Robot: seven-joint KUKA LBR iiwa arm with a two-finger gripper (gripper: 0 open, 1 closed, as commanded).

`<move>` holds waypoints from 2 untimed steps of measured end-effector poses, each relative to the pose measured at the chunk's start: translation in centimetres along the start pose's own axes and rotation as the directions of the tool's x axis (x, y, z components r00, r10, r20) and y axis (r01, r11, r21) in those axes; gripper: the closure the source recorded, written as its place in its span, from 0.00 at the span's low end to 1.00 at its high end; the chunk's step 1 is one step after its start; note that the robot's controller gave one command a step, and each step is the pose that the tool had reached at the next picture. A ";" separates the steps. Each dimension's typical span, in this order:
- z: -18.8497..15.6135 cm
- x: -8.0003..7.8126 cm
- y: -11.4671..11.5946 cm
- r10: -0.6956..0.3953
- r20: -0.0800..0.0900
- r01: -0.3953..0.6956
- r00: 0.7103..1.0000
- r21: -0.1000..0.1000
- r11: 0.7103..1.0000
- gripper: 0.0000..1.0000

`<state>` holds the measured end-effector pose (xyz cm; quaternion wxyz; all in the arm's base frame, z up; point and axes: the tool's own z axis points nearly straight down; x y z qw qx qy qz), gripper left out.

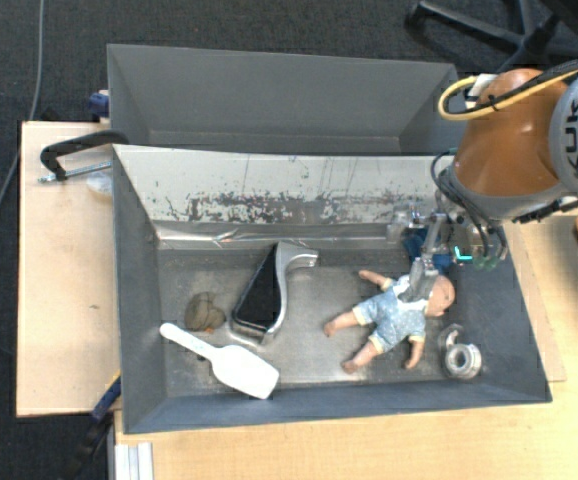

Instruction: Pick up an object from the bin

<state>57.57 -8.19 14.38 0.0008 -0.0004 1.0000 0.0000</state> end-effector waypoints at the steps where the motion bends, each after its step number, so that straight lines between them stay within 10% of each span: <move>1: -3.5 -0.7 -0.2 -0.074 0.001 0.074 0.997 0.000 0.997 0.00; 2: -1.4 1.0 -0.9 -0.057 0.014 0.057 0.998 0.002 0.998 0.00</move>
Offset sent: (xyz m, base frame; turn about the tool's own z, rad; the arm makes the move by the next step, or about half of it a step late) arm -0.0461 -0.0175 -0.0669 0.0557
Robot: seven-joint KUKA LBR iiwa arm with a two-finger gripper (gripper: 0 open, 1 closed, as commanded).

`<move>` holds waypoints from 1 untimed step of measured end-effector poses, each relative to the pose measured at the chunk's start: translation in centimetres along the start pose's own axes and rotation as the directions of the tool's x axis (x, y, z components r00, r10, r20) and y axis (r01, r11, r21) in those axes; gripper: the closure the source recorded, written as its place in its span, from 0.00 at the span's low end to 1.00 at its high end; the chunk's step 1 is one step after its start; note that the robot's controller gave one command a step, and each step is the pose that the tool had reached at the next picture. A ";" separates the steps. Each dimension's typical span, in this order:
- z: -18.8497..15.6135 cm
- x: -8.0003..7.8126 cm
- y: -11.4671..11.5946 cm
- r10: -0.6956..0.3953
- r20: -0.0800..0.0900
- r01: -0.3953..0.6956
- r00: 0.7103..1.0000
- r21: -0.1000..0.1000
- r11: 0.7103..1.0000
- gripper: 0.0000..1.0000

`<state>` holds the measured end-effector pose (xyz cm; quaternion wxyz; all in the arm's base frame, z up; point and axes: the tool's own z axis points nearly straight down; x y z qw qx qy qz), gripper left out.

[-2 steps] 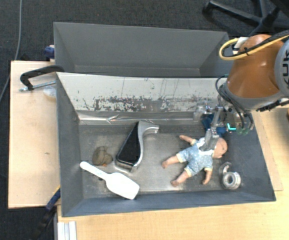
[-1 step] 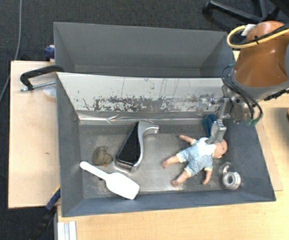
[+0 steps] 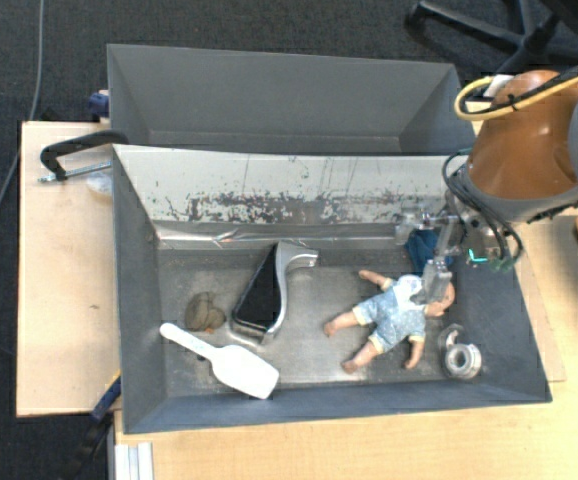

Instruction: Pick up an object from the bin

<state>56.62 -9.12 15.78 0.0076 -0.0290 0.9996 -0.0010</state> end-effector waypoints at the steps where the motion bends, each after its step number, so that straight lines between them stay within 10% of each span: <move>1: 7.7 3.4 -0.4 0.111 -0.009 -0.111 0.994 -0.002 0.994 0.00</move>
Offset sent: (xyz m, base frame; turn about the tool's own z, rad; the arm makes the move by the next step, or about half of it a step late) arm 0.0000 0.0000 0.0000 0.0000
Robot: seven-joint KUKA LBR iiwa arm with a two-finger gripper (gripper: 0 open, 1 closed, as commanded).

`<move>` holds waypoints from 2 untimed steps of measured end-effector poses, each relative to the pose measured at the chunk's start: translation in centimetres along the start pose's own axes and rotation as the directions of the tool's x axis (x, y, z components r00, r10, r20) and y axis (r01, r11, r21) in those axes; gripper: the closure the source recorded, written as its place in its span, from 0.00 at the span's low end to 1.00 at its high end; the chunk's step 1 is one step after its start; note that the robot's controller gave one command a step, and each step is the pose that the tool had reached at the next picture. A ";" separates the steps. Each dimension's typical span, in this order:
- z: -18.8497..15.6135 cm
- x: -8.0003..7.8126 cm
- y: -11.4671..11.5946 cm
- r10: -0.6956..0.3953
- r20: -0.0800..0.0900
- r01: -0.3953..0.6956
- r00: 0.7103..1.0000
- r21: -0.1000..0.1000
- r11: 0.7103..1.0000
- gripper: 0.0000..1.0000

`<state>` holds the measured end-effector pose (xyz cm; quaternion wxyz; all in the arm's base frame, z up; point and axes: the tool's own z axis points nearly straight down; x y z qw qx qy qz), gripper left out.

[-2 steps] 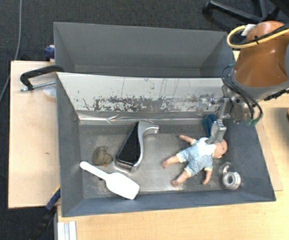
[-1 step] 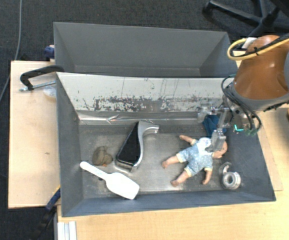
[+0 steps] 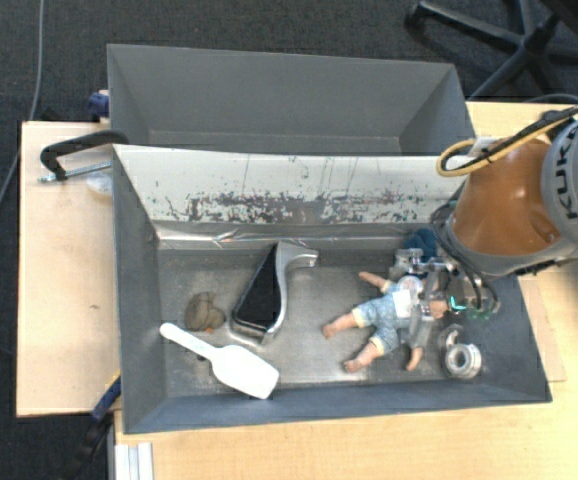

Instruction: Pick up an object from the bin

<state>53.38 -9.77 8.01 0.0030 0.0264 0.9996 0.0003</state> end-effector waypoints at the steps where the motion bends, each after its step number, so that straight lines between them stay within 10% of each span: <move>1: 0.2 0.3 -0.2 0.001 -0.003 -0.001 1.000 0.001 1.000 1.00; 2: 0.2 0.3 -0.2 0.001 -0.003 -0.001 1.000 0.001 1.000 1.00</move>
Offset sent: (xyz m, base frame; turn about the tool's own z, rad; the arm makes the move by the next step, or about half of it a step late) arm 0.0000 0.0000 0.0000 0.0000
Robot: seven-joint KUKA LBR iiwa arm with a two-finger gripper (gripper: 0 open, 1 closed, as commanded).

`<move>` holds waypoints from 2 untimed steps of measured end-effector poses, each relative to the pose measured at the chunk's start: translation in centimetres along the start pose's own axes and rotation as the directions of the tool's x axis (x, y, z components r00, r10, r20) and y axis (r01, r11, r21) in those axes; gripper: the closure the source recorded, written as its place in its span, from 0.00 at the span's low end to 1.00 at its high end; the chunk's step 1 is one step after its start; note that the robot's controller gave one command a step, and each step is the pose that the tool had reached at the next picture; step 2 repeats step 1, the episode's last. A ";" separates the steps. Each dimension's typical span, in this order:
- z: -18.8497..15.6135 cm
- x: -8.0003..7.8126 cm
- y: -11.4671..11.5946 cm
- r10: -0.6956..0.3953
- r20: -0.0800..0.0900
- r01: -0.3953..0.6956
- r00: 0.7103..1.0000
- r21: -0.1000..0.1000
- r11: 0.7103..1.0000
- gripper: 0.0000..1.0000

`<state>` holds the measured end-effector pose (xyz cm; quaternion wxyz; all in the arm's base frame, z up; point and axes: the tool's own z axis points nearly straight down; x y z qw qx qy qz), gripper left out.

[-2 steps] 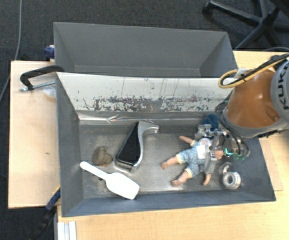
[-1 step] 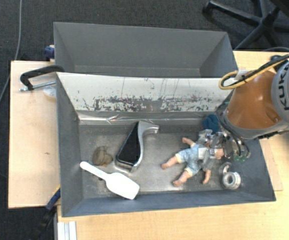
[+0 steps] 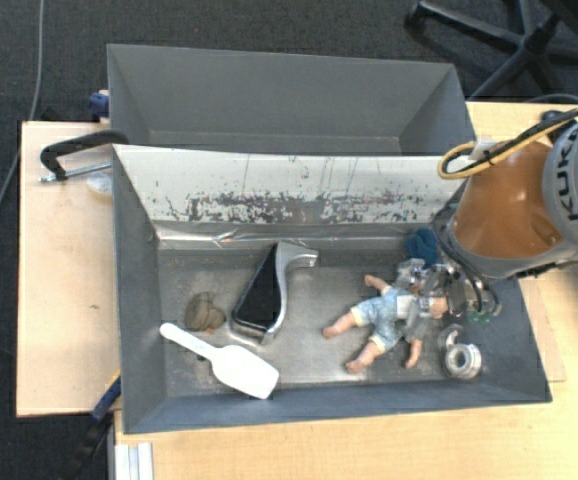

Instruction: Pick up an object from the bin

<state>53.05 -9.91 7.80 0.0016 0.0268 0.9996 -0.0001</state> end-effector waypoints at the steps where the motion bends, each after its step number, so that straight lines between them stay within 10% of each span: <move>1: -15.9 -0.1 -0.4 0.028 0.009 -0.028 1.000 0.000 1.000 1.00; 2: -15.9 -0.1 -0.4 0.028 0.009 -0.028 1.000 0.000 1.000 1.00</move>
Offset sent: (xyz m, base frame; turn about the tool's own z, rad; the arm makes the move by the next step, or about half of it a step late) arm 0.0000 0.0000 0.0000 0.0000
